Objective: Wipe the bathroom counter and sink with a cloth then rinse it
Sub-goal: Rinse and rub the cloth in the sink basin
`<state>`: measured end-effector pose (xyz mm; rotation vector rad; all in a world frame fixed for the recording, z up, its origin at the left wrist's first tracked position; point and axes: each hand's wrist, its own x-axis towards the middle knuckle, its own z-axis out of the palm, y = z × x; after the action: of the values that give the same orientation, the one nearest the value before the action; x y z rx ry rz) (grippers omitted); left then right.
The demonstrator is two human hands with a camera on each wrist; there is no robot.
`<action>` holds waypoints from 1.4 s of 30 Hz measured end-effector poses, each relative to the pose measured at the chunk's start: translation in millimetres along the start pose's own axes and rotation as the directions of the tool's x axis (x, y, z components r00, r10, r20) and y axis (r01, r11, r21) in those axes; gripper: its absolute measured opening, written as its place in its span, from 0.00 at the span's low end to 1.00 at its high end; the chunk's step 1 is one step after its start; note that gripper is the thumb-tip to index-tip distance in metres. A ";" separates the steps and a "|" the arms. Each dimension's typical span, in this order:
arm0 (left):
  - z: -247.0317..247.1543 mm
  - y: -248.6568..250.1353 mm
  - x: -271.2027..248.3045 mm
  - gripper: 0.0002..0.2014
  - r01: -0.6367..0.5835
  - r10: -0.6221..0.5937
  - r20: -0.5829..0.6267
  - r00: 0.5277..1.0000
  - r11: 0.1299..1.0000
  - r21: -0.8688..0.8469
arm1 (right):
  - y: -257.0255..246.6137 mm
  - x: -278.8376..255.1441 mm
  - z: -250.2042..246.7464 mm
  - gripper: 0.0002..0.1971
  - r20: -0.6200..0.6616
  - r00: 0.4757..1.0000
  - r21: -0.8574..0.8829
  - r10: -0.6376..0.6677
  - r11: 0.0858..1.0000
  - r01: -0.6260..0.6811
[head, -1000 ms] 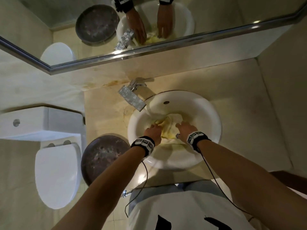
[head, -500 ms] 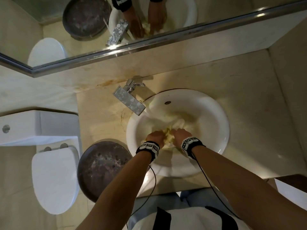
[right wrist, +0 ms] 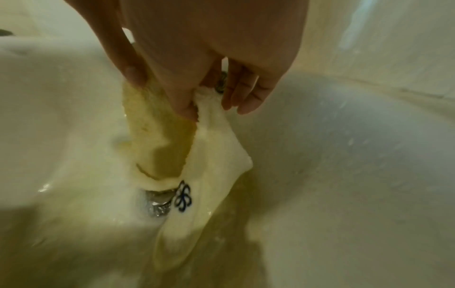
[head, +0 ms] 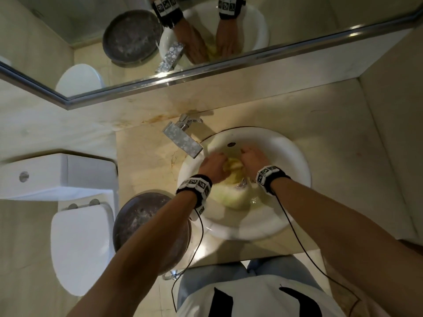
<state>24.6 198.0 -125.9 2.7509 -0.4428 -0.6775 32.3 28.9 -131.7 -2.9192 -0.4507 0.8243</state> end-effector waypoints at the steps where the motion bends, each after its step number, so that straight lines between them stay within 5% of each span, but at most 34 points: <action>1: -8.6 1.9 -0.1 0.11 -0.015 0.014 -0.061 0.998 1.000 -0.013 | 3.5 -0.5 -9.2 0.17 -0.026 1.000 0.006 0.008 1.000 -0.008; 4: -21.7 9.2 -4.5 0.07 -0.042 0.045 -0.204 0.978 0.999 0.020 | 10.9 -4.1 -24.9 0.10 -0.104 0.993 -0.056 -0.058 0.997 0.052; 6: -16.4 12.5 -11.6 0.09 -0.048 0.059 -0.198 0.978 0.997 0.058 | 13.8 -7.8 -20.3 0.09 -0.076 0.995 -0.092 -0.071 0.994 0.064; 10: 21.5 7.3 -24.8 0.08 -0.002 -0.011 0.098 0.995 0.992 0.128 | 18.8 -17.5 21.1 0.16 0.128 0.990 -0.127 -0.060 0.989 0.077; 12: 36.8 3.5 -27.7 0.11 0.058 -0.087 0.220 0.972 0.989 0.136 | 19.0 -19.4 43.1 0.27 0.109 0.993 -0.047 -0.051 0.997 0.056; 18: 68.6 -2.0 -19.1 0.37 0.172 -0.181 0.308 0.934 0.983 0.058 | 5.2 -7.4 73.4 0.45 0.039 0.999 0.125 -0.023 0.992 0.018; 23: 82.3 -6.6 -4.2 0.32 0.229 -0.185 0.330 0.926 0.968 -0.098 | -1.1 -1.5 82.1 0.42 0.194 0.981 0.221 0.018 0.973 -0.062; 26: 86.8 -3.6 -5.5 0.35 0.302 -0.224 0.454 0.863 0.947 -0.106 | 1.3 -12.6 94.7 0.40 0.262 0.965 0.276 0.011 0.957 -0.086; 29: 90.0 -3.3 -9.5 0.26 0.246 -0.219 0.537 0.815 0.969 0.022 | 4.9 -18.7 94.5 0.35 0.347 0.938 0.240 -0.014 0.968 -0.075; 36: 42.6 -11.7 -3.5 0.16 0.287 -0.282 0.371 0.884 0.957 0.044 | 17.9 0.2 41.9 0.26 0.145 0.989 0.084 0.025 0.996 -0.038; 39: 20.2 -3.0 -4.4 0.14 0.244 -0.259 0.146 0.955 0.963 0.111 | 17.4 9.1 20.3 0.31 -0.079 0.996 0.078 0.045 0.996 -0.039; 42: 13.2 8.8 -11.0 0.21 0.198 -0.194 -0.047 0.980 0.975 0.097 | 19.5 8.1 15.2 0.33 -0.224 0.974 0.086 0.040 0.996 -0.021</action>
<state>6.9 191.4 -129.8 2.9257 -0.2033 -0.6647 36.0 12.6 -151.6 -2.9010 -0.3436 0.4923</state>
